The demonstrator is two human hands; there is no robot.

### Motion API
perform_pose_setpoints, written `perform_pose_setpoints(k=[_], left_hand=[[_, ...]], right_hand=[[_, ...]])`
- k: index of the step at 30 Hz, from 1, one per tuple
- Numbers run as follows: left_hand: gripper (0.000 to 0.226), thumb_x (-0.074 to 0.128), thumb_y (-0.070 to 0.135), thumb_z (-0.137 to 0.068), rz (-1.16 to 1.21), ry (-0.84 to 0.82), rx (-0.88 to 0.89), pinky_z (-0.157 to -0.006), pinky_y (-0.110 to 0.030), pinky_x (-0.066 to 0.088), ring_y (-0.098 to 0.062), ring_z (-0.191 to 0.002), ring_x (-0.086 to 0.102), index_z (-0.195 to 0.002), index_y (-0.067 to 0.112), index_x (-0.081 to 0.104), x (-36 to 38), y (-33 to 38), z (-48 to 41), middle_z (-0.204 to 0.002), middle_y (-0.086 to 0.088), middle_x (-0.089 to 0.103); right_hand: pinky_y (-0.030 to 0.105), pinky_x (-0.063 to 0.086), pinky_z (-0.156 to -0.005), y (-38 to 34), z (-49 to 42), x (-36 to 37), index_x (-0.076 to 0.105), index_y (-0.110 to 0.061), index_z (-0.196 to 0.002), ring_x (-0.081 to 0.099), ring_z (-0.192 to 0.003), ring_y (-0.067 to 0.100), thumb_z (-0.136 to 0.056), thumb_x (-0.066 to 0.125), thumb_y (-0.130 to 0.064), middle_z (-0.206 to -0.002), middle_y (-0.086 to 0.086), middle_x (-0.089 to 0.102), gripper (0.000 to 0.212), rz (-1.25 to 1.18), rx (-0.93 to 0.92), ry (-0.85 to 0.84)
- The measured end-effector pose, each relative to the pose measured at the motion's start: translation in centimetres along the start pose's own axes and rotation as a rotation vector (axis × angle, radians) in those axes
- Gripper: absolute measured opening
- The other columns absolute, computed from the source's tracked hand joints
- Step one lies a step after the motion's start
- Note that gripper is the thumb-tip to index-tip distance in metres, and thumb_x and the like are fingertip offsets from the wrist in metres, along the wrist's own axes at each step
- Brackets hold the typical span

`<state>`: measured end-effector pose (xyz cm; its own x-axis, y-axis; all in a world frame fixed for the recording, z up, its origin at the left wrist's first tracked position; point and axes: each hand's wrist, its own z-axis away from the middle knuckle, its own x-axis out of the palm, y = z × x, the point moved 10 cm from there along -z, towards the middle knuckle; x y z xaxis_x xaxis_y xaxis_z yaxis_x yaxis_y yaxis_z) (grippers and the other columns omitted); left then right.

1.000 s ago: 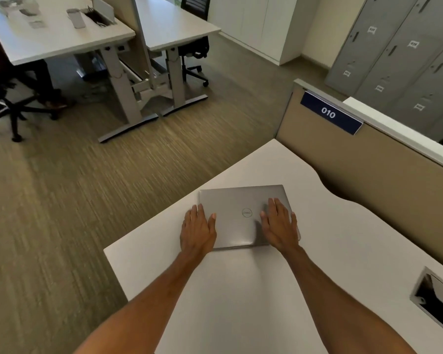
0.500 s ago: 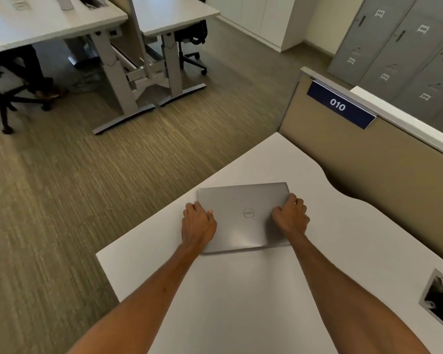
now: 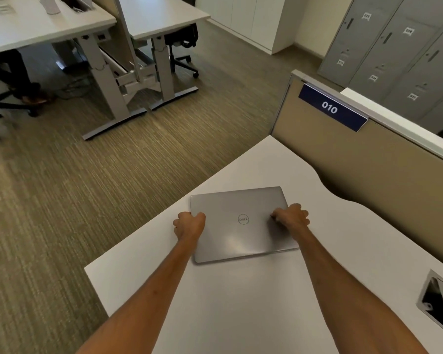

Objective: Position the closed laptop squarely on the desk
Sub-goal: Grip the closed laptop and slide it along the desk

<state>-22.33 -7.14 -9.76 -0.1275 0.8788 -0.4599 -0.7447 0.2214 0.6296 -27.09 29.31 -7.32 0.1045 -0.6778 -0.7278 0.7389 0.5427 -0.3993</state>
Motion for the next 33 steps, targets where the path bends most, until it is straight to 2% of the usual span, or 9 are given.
perform_pose_setpoints(k=[3,6,10,14,16,20,24,29,33], left_hand=[[0.042,0.053,0.018,-0.095,0.024,0.016,0.028,-0.098,-0.050,0.060,-0.043,-0.117,0.070,-0.125,-0.004,0.072,-0.3,0.0,0.1,-0.135,-0.026,0.067],[0.041,0.050,0.014,-0.096,0.059,0.021,0.052,-0.084,-0.045,0.058,-0.041,-0.110,0.072,-0.125,-0.005,0.071,-0.4,-0.1,0.2,-0.136,-0.026,0.066],[0.042,0.050,0.016,-0.099,0.105,0.020,0.096,-0.100,-0.052,0.062,-0.041,-0.118,0.070,-0.136,0.001,0.064,-0.8,0.2,0.6,-0.144,-0.022,0.060],[0.046,0.054,0.022,-0.106,0.158,0.008,0.132,-0.095,-0.044,0.056,-0.035,-0.122,0.065,-0.149,0.007,0.052,-0.5,-0.3,1.6,-0.147,-0.019,0.059],[0.047,0.055,0.024,-0.108,0.209,-0.021,0.132,-0.099,-0.045,0.056,-0.036,-0.124,0.065,-0.152,0.009,0.047,0.0,-1.1,2.2,-0.147,-0.018,0.061],[0.047,0.058,0.029,-0.109,0.276,-0.085,0.115,-0.108,-0.053,0.058,-0.039,-0.129,0.066,-0.152,0.014,0.047,0.4,-2.8,4.0,-0.147,-0.018,0.062],[0.048,0.060,0.026,-0.109,0.318,-0.147,0.143,-0.111,-0.059,0.057,-0.041,-0.130,0.067,-0.153,0.013,0.047,0.6,-4.0,6.7,-0.148,-0.019,0.063],[0.051,0.060,0.024,-0.109,0.301,-0.184,0.166,-0.111,-0.057,0.056,-0.042,-0.131,0.066,-0.156,0.010,0.045,1.3,-6.0,10.6,-0.149,-0.021,0.062],[0.051,0.060,0.024,-0.109,0.282,-0.194,0.164,-0.104,-0.050,0.058,-0.038,-0.125,0.068,-0.157,0.011,0.047,2.4,-7.4,13.8,-0.148,-0.019,0.064]], right_hand=[[0.049,0.051,-0.110,0.5,-0.6,0.1,0.054,0.000,-0.139,0.055,-0.129,0.041,-0.080,0.082,-0.032,-0.143,0.023,0.054,0.072,-0.063,0.027,-0.062],[0.049,0.053,-0.108,1.0,-1.0,0.4,0.064,0.002,-0.125,0.061,-0.124,0.040,-0.077,0.082,-0.026,-0.131,0.022,0.065,0.059,-0.146,0.031,-0.144],[0.051,0.051,-0.111,1.5,-0.7,0.6,0.065,0.006,-0.122,0.065,-0.122,0.039,-0.081,0.083,-0.021,-0.117,0.020,0.074,0.053,-0.235,0.000,-0.202],[0.053,0.052,-0.111,2.5,0.3,0.2,0.066,0.003,-0.121,0.067,-0.119,0.037,-0.084,0.084,-0.025,-0.119,0.019,0.073,0.050,-0.257,-0.071,-0.204],[0.052,0.055,-0.108,3.5,1.0,-0.2,0.065,0.000,-0.120,0.069,-0.115,0.036,-0.085,0.084,-0.026,-0.118,0.018,0.073,0.048,-0.271,-0.097,-0.189],[0.038,0.056,-0.083,6.3,3.3,-0.9,0.064,-0.004,-0.123,0.069,-0.091,0.022,-0.086,0.084,-0.026,-0.116,0.014,0.073,0.048,-0.370,-0.087,-0.170],[0.030,0.049,-0.067,10.4,6.1,-1.7,0.070,-0.007,-0.115,0.068,-0.084,0.018,-0.078,0.090,-0.022,-0.108,0.009,0.076,0.044,-0.531,-0.038,-0.125],[0.031,0.051,-0.068,15.7,9.6,-2.4,0.072,-0.004,-0.109,0.068,-0.080,0.020,-0.075,0.091,-0.018,-0.105,0.010,0.077,0.042,-0.618,0.010,-0.095],[0.032,0.050,-0.070,19.8,12.1,-3.6,0.071,-0.002,-0.110,0.066,-0.082,0.022,-0.077,0.090,-0.015,-0.107,0.012,0.077,0.041,-0.660,0.034,-0.083]])
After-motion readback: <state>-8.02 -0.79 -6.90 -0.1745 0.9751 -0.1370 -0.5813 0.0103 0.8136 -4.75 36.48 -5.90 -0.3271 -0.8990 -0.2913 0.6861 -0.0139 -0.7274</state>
